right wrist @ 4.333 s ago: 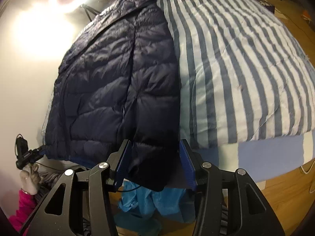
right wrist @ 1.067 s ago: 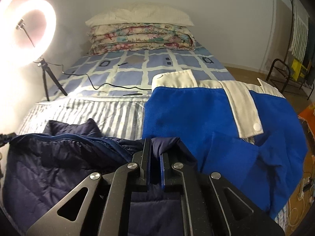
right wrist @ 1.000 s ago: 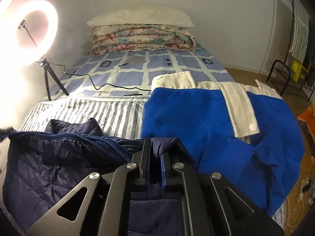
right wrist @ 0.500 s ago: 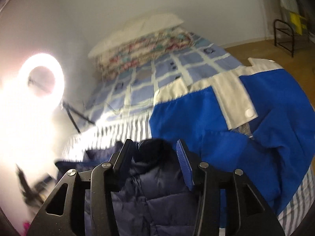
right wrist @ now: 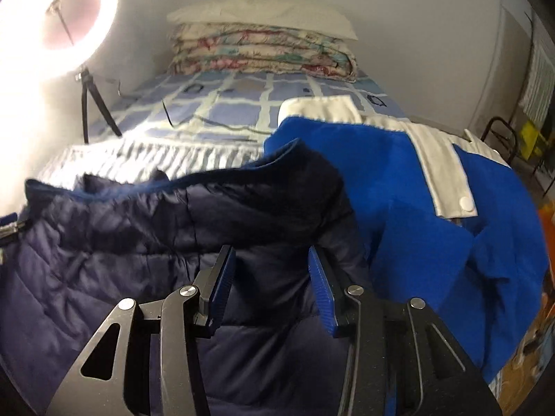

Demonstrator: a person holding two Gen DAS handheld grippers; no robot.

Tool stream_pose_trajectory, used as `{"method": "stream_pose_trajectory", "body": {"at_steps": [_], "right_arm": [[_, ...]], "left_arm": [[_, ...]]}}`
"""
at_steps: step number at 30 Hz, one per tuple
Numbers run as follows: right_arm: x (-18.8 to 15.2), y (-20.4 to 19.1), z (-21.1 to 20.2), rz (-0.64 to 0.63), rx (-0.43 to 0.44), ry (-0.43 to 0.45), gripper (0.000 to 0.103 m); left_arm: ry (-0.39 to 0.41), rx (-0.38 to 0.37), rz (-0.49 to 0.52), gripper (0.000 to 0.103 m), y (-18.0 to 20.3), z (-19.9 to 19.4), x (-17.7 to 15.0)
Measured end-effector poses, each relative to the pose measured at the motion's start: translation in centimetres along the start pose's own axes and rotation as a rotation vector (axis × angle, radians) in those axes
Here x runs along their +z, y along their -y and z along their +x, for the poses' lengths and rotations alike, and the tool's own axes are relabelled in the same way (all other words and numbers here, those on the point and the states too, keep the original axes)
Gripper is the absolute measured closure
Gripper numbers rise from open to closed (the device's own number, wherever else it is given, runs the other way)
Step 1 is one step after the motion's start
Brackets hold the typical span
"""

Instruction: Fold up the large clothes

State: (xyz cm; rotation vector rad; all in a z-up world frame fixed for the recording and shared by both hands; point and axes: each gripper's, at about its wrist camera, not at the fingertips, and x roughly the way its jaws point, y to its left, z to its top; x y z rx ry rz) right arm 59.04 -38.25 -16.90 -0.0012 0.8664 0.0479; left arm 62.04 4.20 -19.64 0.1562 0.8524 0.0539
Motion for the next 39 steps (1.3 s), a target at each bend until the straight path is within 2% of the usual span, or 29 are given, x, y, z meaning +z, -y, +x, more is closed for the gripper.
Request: {"method": "stream_pose_trajectory", "body": {"at_steps": [1,3,6,9,12,14,15,17,20,22,25,27,28,29,33,37,39], "right_arm": [[-0.2,0.2,-1.0,0.001,0.014,0.011,0.062],[-1.2,0.9,-3.6,0.025,0.059,0.036,0.060],[-4.6,3.0,-8.0,0.129,0.153,0.039,0.060],[-9.6,4.7,-11.6,0.220,0.196,0.012,0.060],[-14.7,5.7,-13.8,0.272,0.187,-0.023,0.054],[-17.3,6.1,-13.9,0.296,0.192,-0.054,0.047],[-18.9,6.2,-13.6,0.316,0.187,-0.083,0.047],[-20.5,6.4,-12.6,0.342,0.193,-0.111,0.047],[-22.3,7.2,-10.7,0.454,0.249,-0.145,0.047],[-22.8,7.6,-9.8,0.508,0.285,-0.163,0.046],[-22.7,7.7,-9.4,0.540,0.327,-0.145,0.046],[-22.5,7.6,-9.5,0.542,0.332,-0.122,0.038],[-22.4,7.6,-9.3,0.551,0.333,-0.118,0.032],[-22.4,7.6,-9.0,0.558,0.331,-0.121,0.031],[-22.2,7.4,-7.4,0.603,0.312,-0.138,0.031],[-20.7,6.4,-5.9,0.669,0.360,-0.123,0.030],[-19.8,5.6,-5.4,0.658,0.354,-0.131,0.037]], "left_arm": [[0.017,-0.049,-0.012,0.034,0.2,-1.3,0.0],[0.040,-0.200,-0.031,0.034,1.8,-4.8,-0.5],[0.026,-0.361,0.017,0.034,5.8,-7.9,-2.4],[0.019,-0.426,0.120,0.034,10.5,-9.7,-4.6],[0.023,-0.388,0.230,0.034,14.5,-9.7,-5.8],[-0.002,-0.360,0.261,0.034,16.3,-8.4,-6.1],[-0.015,-0.322,0.286,0.034,17.4,-7.2,-6.2],[-0.038,-0.265,0.310,0.034,18.5,-4.9,-6.6],[-0.058,-0.259,0.285,0.034,18.3,-4.3,-6.4],[-0.051,-0.246,0.249,0.037,16.9,-6.2,-6.0],[-0.002,-0.277,0.214,0.037,14.9,-10.4,-6.9],[0.030,-0.314,0.233,0.037,14.1,-13.8,-8.8],[0.027,-0.322,0.249,0.037,14.1,-14.4,-9.6],[0.014,-0.339,0.263,0.038,14.3,-15.0,-10.7],[-0.028,-0.337,0.266,0.041,15.7,-14.3,-13.1],[-0.069,-0.307,0.274,0.041,17.0,-11.2,-14.9],[-0.071,-0.302,0.268,0.041,17.0,-10.9,-15.0]]}}
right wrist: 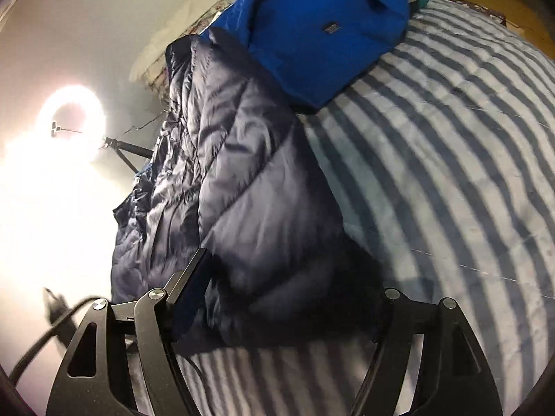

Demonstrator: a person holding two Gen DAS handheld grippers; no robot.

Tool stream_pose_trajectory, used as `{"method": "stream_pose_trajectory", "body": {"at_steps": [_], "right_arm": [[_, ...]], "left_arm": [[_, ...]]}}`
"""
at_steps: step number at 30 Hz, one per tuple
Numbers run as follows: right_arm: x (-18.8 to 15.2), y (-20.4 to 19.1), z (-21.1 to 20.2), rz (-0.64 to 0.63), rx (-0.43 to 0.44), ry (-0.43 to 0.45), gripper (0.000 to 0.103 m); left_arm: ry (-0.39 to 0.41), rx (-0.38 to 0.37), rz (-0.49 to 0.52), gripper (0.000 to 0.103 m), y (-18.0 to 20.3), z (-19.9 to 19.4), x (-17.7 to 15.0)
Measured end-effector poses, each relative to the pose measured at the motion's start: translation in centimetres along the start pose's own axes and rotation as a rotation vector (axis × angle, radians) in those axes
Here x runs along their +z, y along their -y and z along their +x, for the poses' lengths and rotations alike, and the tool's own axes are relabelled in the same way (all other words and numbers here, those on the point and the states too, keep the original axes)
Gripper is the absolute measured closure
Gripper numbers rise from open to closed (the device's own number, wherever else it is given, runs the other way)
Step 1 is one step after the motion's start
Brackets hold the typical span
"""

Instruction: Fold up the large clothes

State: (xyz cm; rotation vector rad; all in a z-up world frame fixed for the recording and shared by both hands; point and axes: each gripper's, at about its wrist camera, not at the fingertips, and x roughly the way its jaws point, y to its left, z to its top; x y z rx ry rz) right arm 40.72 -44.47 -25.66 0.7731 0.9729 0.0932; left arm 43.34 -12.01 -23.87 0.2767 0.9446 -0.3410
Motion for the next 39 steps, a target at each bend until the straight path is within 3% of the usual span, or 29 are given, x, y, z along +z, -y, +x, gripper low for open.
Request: {"method": "stream_pose_trajectory", "body": {"at_steps": [2,5,11,16,19,22,29,39], "right_arm": [[0.2,-1.7,0.2,-0.050,-0.041,0.000,0.070],[0.4,-4.7,-0.8,-0.148,-0.096,0.021,0.087],[0.1,-9.6,-3.2,-0.313,-0.164,0.070,0.091],[-0.7,-13.1,-5.0,-0.428,-0.172,0.116,0.092],[-1.1,-15.2,-5.5,-0.484,-0.165,0.141,0.092],[-1.8,-17.3,-5.9,-0.535,-0.159,0.166,0.092],[-4.5,-23.2,-4.9,-0.709,-0.177,0.199,0.092],[-10.4,-31.3,0.8,-0.880,-0.107,0.130,0.092]], "left_arm": [[-0.042,-0.006,-0.024,0.046,-0.4,-0.7,0.5],[-0.018,-0.017,-0.073,0.050,-1.2,-5.4,0.7],[0.099,-0.088,-0.184,0.050,-2.6,-17.8,-0.6],[0.188,-0.155,-0.330,0.050,-4.4,-25.6,-5.5],[0.221,-0.157,-0.430,0.050,-5.9,-26.9,-8.8],[0.169,-0.174,-0.506,0.050,-7.4,-26.1,-10.3],[0.267,-0.147,-0.502,0.050,-8.8,-28.9,-10.7],[0.326,-0.119,-0.611,0.050,-13.4,-31.8,-13.8]]}}
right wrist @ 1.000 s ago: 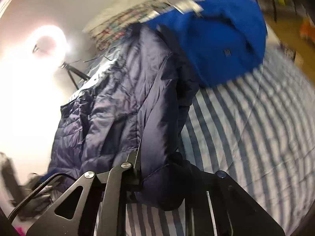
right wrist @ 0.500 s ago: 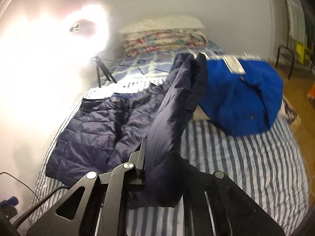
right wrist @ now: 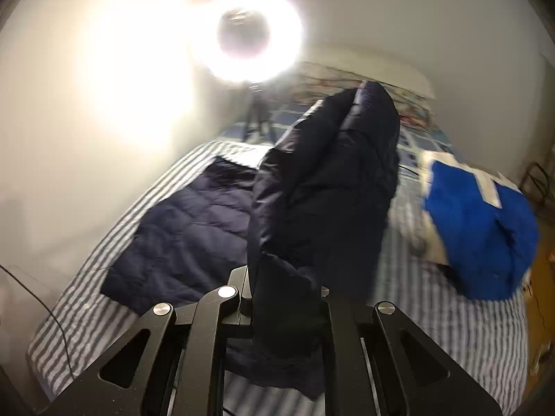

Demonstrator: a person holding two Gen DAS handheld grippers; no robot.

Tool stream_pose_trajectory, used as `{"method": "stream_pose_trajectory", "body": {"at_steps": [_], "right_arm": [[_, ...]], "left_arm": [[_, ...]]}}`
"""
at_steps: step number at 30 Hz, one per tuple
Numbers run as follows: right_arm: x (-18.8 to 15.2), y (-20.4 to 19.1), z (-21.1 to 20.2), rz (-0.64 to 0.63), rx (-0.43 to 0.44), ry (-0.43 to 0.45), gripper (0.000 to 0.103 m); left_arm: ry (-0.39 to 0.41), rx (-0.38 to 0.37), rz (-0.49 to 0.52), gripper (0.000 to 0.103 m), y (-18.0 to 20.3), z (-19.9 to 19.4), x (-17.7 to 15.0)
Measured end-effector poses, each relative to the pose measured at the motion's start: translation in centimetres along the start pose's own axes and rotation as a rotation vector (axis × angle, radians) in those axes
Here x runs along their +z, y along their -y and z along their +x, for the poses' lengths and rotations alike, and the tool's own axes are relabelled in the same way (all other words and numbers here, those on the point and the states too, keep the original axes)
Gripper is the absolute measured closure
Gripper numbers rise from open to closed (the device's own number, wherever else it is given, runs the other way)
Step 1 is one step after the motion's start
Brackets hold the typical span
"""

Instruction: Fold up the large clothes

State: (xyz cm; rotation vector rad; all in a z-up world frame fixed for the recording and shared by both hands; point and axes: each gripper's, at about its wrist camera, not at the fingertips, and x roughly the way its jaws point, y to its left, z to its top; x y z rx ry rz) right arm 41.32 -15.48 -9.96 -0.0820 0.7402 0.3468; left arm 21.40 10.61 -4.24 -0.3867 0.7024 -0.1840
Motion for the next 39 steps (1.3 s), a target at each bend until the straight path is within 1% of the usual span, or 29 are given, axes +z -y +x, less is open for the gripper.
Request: {"method": "stream_pose_trajectory", "body": {"at_steps": [3,8,10,12,15,21,23,27,29,30,31,32,34,36,39], "right_arm": [[0.2,-3.1,2.2,-0.034,0.043,-0.017,0.092],[-0.4,-9.3,7.5,-0.096,0.123,-0.086,0.093],[-1.0,-11.9,9.6,-0.136,0.134,-0.119,0.093],[-1.4,-13.9,10.9,-0.179,0.129,-0.132,0.093],[-1.8,-15.9,12.3,-0.211,0.136,-0.151,0.093],[-1.6,-16.4,13.9,-0.203,0.191,-0.178,0.092],[-1.6,-16.1,14.5,-0.202,0.225,-0.186,0.092],[-2.5,-15.9,14.2,-0.232,0.294,-0.208,0.092],[-3.0,-16.2,13.9,-0.245,0.316,-0.213,0.086],[-3.0,-16.0,13.7,-0.233,0.327,-0.216,0.085],[-2.9,-16.0,13.4,-0.223,0.340,-0.219,0.080],[-2.7,-15.9,13.0,-0.207,0.367,-0.221,0.076],[-2.2,-14.9,11.6,-0.167,0.433,-0.210,0.073],[-1.8,-13.5,9.2,-0.143,0.504,-0.183,0.073],[-1.7,-10.3,5.7,-0.093,0.528,-0.146,0.072]], "left_arm": [[-0.001,0.026,-0.013,0.050,-1.4,-0.5,-0.2],[-0.004,0.046,-0.011,0.050,-2.5,-1.0,-0.4],[-0.004,0.054,-0.013,0.050,-2.9,-1.2,-0.2],[-0.008,0.058,-0.018,0.050,-3.3,-1.3,-0.2],[-0.006,0.062,-0.029,0.050,-3.7,-1.6,-0.1],[0.010,0.058,-0.037,0.050,-3.8,-1.9,0.2],[0.010,0.060,-0.036,0.050,-3.6,-1.9,0.2],[0.019,0.069,-0.045,0.050,-3.7,-1.8,0.4],[0.025,0.074,-0.048,0.050,-3.6,-1.9,0.5],[0.026,0.075,-0.049,0.050,-3.6,-1.8,0.6],[0.029,0.079,-0.048,0.050,-3.6,-1.7,0.6],[0.028,0.083,-0.048,0.050,-3.6,-1.7,0.6],[0.029,0.089,-0.050,0.050,-3.7,-1.6,0.7],[0.032,0.092,-0.057,0.050,-3.9,-1.7,0.8],[0.044,0.100,-0.064,0.050,-4.3,-1.9,0.9]]}}
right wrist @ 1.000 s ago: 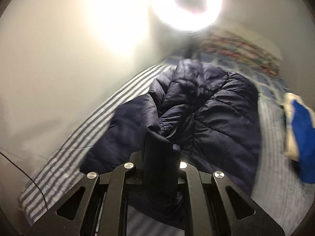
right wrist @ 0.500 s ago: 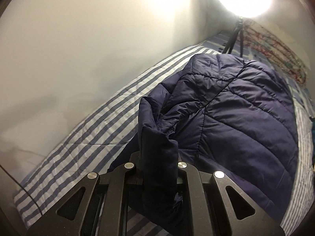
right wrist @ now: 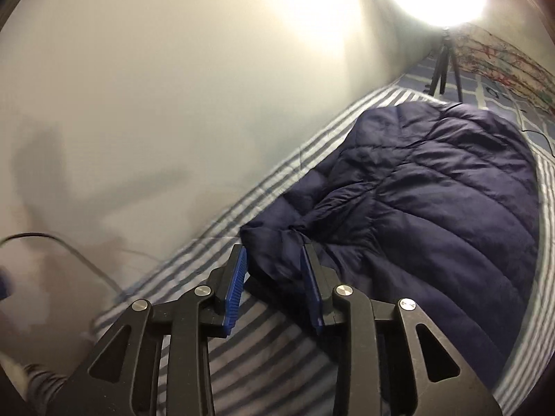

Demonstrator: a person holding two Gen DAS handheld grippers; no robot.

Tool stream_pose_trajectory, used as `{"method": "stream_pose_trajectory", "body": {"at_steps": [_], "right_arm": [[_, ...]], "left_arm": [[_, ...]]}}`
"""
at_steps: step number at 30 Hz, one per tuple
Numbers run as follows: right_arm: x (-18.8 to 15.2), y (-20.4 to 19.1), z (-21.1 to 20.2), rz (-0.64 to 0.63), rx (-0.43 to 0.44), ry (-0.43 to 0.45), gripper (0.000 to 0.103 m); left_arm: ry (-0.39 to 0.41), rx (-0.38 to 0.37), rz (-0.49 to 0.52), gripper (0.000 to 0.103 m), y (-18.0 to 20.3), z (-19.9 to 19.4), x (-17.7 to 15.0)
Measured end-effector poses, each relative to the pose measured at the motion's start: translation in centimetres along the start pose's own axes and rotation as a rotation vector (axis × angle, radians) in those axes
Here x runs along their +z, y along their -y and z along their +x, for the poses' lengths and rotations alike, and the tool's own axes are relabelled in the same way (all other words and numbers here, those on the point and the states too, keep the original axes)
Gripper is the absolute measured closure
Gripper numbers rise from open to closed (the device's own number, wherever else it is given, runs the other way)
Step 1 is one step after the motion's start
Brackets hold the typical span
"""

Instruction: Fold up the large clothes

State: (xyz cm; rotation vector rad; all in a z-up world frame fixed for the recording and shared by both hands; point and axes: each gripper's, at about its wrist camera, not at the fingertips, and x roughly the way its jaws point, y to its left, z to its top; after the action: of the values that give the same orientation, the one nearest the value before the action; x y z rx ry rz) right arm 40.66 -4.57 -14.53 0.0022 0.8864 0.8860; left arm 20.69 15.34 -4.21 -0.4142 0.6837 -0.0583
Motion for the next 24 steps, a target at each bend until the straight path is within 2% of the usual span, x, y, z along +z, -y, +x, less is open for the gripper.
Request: {"method": "stream_pose_trajectory", "body": {"at_steps": [7,11,13,15,18,24], "right_arm": [[-3.8,5.8,-9.3,0.214,-0.069,0.097,0.072],[-4.6,8.7,-12.6,0.255,-0.148,0.133,0.072],[-4.8,9.9,-13.7,0.286,-0.157,0.171,0.072],[-4.9,11.3,-14.1,0.307,-0.162,0.189,0.072],[-4.9,12.6,-13.9,0.307,-0.202,0.195,0.072],[-3.3,15.2,-12.2,0.245,-0.297,0.172,0.072]], "left_arm": [[0.002,0.013,-0.017,0.050,-0.1,0.8,1.1],[-0.037,-0.003,0.032,0.050,1.3,3.1,2.5],[-0.061,-0.016,0.057,0.050,2.0,4.7,3.3],[-0.095,-0.025,0.107,0.050,3.1,7.4,4.5],[-0.084,0.005,0.179,0.050,4.1,11.5,5.8],[-0.138,0.097,0.213,0.050,2.2,20.8,6.0]]}}
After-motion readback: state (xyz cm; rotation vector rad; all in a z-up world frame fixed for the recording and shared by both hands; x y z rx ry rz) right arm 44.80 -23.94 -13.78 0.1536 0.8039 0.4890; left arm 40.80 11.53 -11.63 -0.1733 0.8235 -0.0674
